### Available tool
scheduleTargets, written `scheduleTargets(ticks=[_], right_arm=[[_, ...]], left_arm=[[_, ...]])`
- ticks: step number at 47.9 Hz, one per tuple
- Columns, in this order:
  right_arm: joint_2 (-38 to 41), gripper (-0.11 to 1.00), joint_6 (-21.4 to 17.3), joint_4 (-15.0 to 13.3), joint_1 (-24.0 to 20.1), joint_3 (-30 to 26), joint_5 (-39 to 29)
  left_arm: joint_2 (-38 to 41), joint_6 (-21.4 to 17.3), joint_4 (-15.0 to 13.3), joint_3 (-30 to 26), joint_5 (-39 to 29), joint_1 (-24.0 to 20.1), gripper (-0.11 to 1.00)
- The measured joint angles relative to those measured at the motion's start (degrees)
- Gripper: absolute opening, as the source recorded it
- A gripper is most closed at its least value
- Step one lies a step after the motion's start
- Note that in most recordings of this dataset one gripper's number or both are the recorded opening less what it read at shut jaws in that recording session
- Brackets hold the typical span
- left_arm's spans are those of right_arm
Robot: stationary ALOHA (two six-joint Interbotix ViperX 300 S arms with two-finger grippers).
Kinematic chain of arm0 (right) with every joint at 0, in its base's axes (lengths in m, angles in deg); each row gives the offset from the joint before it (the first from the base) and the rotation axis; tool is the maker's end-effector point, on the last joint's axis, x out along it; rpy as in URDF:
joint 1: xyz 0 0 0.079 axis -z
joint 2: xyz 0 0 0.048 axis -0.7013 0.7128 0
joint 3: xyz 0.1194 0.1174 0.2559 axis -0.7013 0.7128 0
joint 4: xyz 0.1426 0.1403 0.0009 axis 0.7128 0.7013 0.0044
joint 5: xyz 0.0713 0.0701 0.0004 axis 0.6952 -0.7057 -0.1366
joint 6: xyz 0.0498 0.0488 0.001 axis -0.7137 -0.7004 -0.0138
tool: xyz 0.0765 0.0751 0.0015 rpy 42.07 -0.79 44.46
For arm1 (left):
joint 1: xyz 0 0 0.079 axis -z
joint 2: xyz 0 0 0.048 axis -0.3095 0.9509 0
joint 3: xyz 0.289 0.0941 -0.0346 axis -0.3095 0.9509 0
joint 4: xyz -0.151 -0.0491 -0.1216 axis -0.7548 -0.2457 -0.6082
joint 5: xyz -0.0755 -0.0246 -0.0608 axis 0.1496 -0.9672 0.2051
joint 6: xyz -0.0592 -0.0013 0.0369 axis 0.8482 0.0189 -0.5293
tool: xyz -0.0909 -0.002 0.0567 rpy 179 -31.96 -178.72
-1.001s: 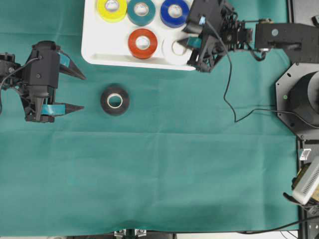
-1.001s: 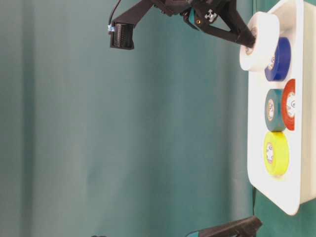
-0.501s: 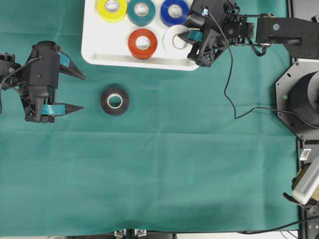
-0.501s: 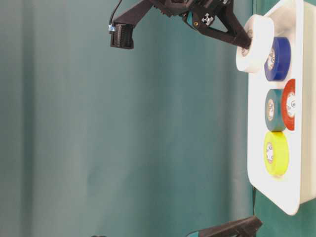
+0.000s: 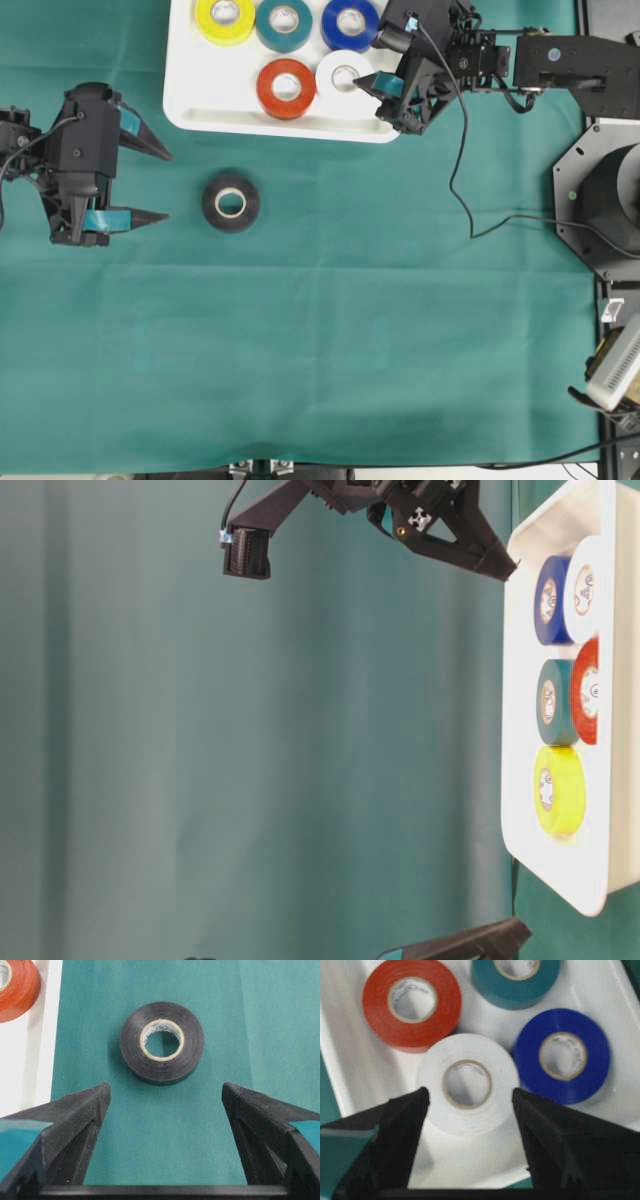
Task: Put the tape alternately from left to right into the white case.
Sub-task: 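Open the right gripper and withdraw it from the tray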
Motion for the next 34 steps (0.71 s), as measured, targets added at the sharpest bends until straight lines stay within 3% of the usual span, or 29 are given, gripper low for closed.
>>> scheduleTargets(ticks=[18, 34], right_arm=[[0.0, 0.76, -0.1, 0.1, -0.5, 1.1, 1.0], [-3.3, 0.75, -0.1, 0.7, -7.6, 4.4, 6.2]], left_arm=[[0.0, 0.0, 0.1, -0.1, 0.0, 0.0, 0.75], [0.0, 0.0, 0.0, -0.5, 0.0, 0.0, 0.75]])
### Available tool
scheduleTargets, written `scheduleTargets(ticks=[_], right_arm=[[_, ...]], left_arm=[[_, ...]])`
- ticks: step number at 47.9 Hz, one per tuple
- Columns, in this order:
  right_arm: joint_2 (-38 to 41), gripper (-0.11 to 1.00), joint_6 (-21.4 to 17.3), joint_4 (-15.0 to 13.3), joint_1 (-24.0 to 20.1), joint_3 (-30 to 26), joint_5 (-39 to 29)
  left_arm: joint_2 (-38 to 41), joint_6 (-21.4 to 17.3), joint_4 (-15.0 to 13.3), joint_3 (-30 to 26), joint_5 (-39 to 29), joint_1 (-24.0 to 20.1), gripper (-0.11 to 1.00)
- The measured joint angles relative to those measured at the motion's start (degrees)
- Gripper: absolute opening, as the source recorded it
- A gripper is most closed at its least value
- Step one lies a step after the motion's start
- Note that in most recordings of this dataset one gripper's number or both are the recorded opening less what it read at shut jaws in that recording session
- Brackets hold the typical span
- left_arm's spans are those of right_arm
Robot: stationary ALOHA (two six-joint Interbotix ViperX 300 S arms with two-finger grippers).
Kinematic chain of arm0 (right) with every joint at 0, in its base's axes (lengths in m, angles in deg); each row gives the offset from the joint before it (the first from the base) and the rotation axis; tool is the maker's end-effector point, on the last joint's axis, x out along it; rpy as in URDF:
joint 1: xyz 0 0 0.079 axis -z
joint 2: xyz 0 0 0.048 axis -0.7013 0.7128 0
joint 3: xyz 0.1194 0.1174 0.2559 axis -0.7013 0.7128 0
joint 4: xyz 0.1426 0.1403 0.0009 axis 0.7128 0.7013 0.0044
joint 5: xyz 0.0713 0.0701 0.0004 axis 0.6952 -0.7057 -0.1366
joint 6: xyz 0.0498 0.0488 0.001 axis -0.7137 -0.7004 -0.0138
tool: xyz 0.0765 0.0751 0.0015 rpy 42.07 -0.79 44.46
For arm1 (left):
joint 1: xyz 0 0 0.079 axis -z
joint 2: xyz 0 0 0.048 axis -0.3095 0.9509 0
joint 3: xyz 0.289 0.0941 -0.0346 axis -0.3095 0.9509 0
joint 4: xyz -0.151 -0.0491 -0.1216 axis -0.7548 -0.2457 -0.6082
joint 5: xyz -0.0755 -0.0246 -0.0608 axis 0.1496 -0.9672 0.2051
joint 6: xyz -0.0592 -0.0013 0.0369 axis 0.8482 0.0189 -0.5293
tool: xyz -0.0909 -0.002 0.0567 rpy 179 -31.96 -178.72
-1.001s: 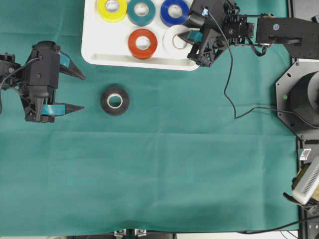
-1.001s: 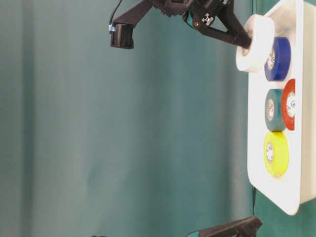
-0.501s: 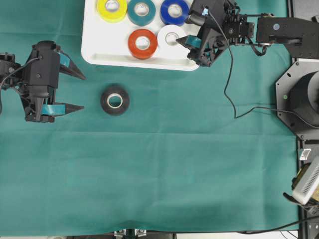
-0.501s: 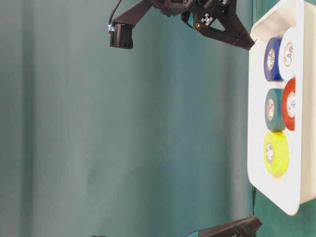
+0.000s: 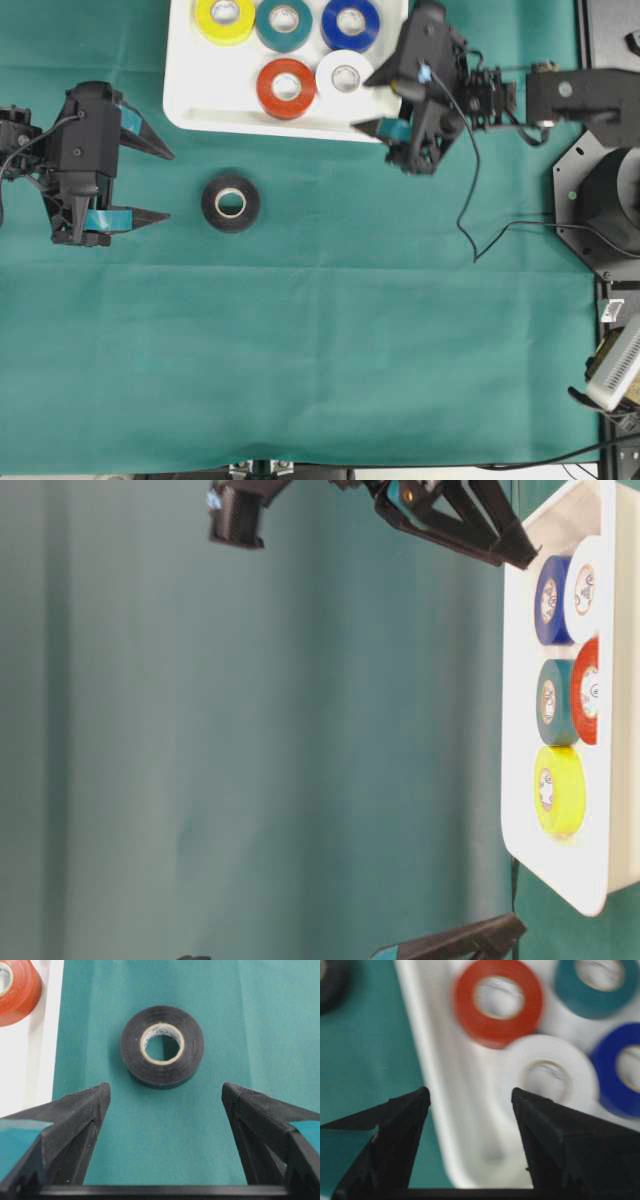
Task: Put the tape alternately from left to right into the white case.
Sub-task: 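Open the right gripper and withdraw it from the tray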
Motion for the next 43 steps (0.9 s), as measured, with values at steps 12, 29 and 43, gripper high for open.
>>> scheduleTargets(ticks=[12, 29, 43], right_arm=[[-2.7, 0.76, 0.0, 0.1, -5.5, 1.4, 2.3], [-3.7, 0.76, 0.0, 0.1, -11.7, 1.6, 2.5], [-3.9, 0.76, 0.0, 0.1, -13.9, 2.1, 2.5]], left_arm=[[0.0, 0.0, 0.0, -0.1, 0.0, 0.0, 0.75], [0.0, 0.0, 0.1, -0.1, 0.0, 0.0, 0.75], [0.0, 0.0, 0.0, -0.1, 0.0, 0.0, 0.75]])
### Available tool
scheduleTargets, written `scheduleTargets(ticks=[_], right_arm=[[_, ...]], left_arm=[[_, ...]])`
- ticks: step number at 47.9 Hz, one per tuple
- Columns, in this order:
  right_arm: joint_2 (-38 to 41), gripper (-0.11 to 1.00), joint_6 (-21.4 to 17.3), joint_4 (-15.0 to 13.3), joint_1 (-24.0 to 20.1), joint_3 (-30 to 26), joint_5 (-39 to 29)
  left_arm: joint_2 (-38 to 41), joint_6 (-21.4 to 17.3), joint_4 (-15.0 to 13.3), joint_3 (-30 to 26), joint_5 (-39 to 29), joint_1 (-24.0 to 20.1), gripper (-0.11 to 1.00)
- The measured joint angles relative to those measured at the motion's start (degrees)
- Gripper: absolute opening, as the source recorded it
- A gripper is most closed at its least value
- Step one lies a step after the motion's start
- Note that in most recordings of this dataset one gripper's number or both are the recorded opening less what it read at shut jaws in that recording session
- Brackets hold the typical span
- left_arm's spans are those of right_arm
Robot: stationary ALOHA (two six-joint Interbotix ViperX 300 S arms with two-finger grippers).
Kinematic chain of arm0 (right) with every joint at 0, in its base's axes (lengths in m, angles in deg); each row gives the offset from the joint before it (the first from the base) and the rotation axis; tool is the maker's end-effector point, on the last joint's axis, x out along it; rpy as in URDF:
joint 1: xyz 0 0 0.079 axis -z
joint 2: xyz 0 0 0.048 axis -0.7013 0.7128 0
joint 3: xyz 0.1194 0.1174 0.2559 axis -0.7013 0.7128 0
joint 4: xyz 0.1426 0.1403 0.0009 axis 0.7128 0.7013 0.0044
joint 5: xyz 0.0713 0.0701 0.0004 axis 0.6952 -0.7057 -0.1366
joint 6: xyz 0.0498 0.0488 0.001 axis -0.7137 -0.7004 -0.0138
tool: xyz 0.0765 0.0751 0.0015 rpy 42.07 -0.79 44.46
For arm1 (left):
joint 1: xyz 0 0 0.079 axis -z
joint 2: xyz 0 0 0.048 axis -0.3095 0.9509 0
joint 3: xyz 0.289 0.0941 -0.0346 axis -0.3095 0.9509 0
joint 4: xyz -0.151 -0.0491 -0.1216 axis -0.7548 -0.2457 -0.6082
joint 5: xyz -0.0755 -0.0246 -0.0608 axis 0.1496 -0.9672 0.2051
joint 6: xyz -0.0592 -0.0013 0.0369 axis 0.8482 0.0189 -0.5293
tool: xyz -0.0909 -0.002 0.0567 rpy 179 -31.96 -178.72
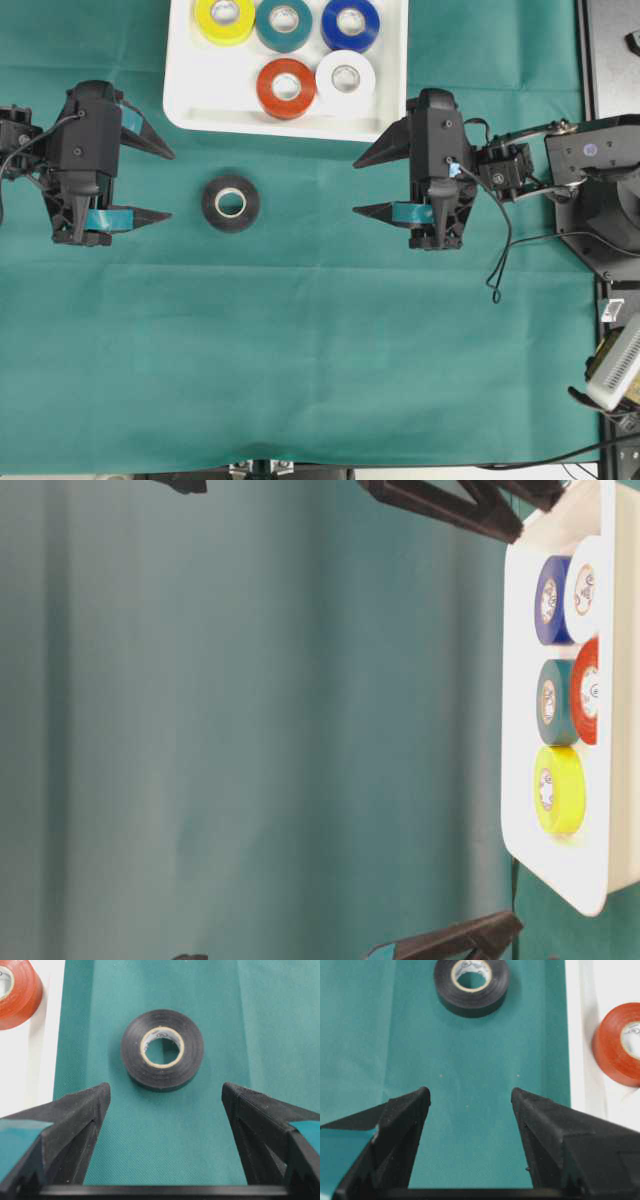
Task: Put the tape alternately from left to right into the white case.
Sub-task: 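Move the left gripper onto the black roll and grasp its hole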
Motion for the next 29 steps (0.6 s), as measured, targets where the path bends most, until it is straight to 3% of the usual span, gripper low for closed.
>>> scheduleTargets(ticks=[18, 29], right_arm=[[-0.1, 0.76, 0.0, 0.0, -0.1, 0.0, 0.1], [-0.1, 0.76, 0.1, -0.2, -0.1, 0.0, 0.1]], left_arm=[[0.4, 0.1, 0.0, -0.4, 0.0, 0.3, 0.75], [5.8, -0.1, 0.0, -3.4, -0.1, 3.1, 0.75]])
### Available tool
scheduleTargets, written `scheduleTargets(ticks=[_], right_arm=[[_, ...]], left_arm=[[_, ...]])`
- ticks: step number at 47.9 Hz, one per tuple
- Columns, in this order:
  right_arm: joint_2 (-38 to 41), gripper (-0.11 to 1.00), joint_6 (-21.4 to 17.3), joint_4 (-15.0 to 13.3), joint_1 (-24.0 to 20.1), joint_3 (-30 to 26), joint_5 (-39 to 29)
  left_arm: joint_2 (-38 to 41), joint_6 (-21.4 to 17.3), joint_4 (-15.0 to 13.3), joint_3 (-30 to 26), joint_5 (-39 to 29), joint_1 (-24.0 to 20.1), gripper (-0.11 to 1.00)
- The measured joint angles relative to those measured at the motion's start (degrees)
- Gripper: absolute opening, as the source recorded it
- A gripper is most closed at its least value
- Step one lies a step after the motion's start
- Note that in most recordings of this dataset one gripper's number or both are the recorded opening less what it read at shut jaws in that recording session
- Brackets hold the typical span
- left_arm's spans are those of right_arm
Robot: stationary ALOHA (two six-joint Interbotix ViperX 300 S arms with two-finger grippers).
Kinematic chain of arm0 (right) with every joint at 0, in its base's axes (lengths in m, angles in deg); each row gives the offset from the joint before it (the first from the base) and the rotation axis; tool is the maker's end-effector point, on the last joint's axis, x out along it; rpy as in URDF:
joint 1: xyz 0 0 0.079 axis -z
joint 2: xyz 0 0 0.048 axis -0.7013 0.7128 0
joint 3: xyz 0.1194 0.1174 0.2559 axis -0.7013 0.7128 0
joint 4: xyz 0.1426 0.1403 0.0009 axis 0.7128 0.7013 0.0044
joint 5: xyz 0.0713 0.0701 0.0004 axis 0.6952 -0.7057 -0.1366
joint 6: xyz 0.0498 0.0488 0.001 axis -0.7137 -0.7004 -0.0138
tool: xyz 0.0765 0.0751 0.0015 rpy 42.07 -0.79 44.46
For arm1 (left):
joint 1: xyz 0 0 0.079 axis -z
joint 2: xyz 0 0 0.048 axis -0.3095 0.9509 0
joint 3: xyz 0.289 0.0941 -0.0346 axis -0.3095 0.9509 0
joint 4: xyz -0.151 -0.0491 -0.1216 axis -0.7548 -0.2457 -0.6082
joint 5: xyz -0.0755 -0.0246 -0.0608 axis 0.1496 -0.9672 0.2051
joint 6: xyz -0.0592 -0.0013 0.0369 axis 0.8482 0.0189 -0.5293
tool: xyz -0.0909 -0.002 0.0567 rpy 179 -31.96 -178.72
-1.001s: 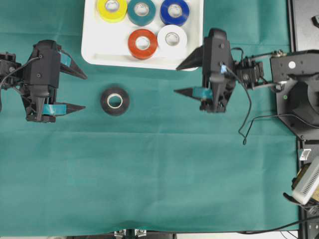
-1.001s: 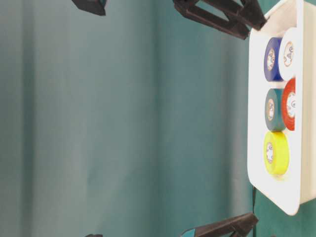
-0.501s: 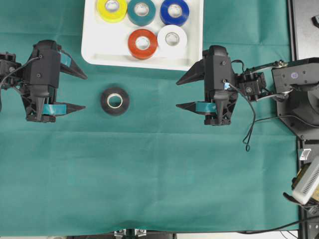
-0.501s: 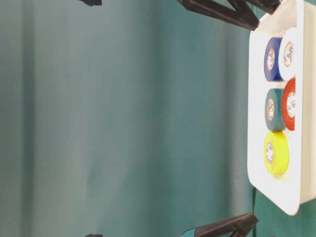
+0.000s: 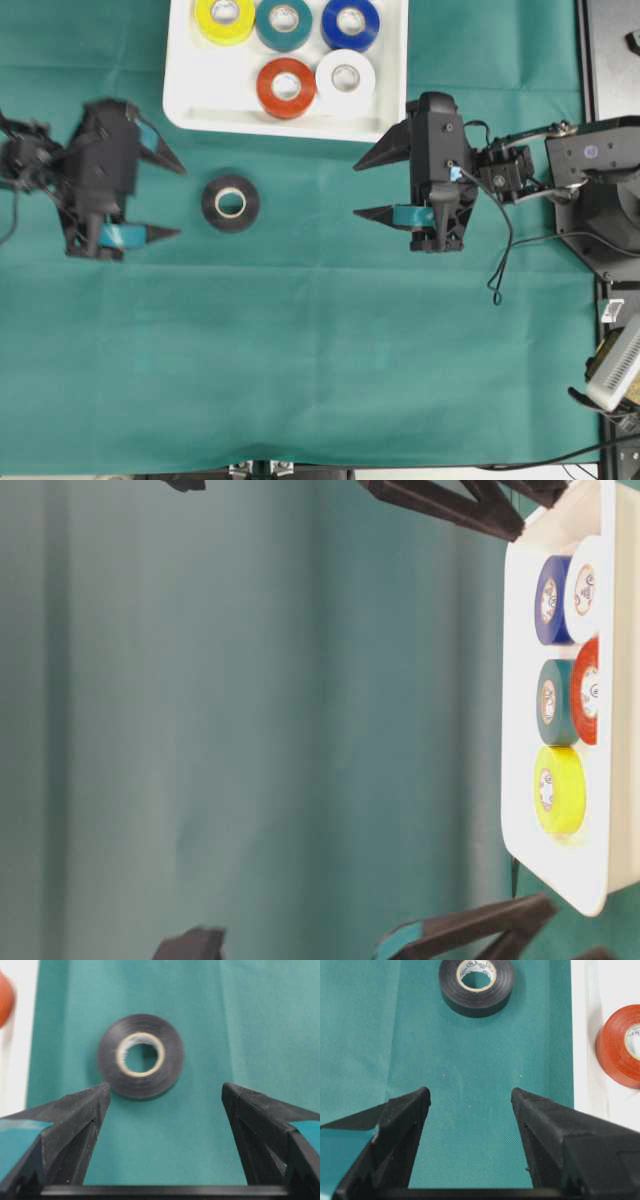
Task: Put the tape alternately from left to right into the white case.
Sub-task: 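Move the left gripper onto the black roll and grasp its hole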
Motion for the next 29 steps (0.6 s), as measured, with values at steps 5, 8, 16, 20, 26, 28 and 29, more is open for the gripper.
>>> scheduleTargets(ticks=[5, 8, 16, 20, 26, 28, 29], right_arm=[[0.1, 0.76, 0.0, 0.0, 0.0, 0.0, -0.1], [0.1, 0.76, 0.0, 0.0, 0.0, 0.0, 0.0], [0.0, 0.76, 0.0, 0.0, 0.0, 0.1, -0.1], [0.0, 0.76, 0.2, 0.0, 0.0, 0.2, 0.0], [0.0, 0.76, 0.2, 0.0, 0.0, 0.4, 0.0], [0.0, 0.76, 0.2, 0.0, 0.0, 0.5, 0.0], [0.0, 0.76, 0.2, 0.0, 0.0, 0.5, 0.0]], left_arm=[[3.2, 0.1, 0.1, -1.8, 0.0, 1.4, 0.75], [5.1, -0.1, 0.0, -3.2, -0.1, 2.5, 0.75], [9.1, -0.1, 0.1, -5.7, -0.6, 3.7, 0.75], [11.2, -0.1, 0.0, -7.0, -1.0, 3.7, 0.75], [13.5, -0.4, 0.1, -8.5, -1.3, 3.6, 0.75], [14.2, -0.4, 0.0, -9.1, -1.4, 3.7, 0.75], [14.4, -0.4, 0.0, -9.2, -1.4, 3.7, 0.75]])
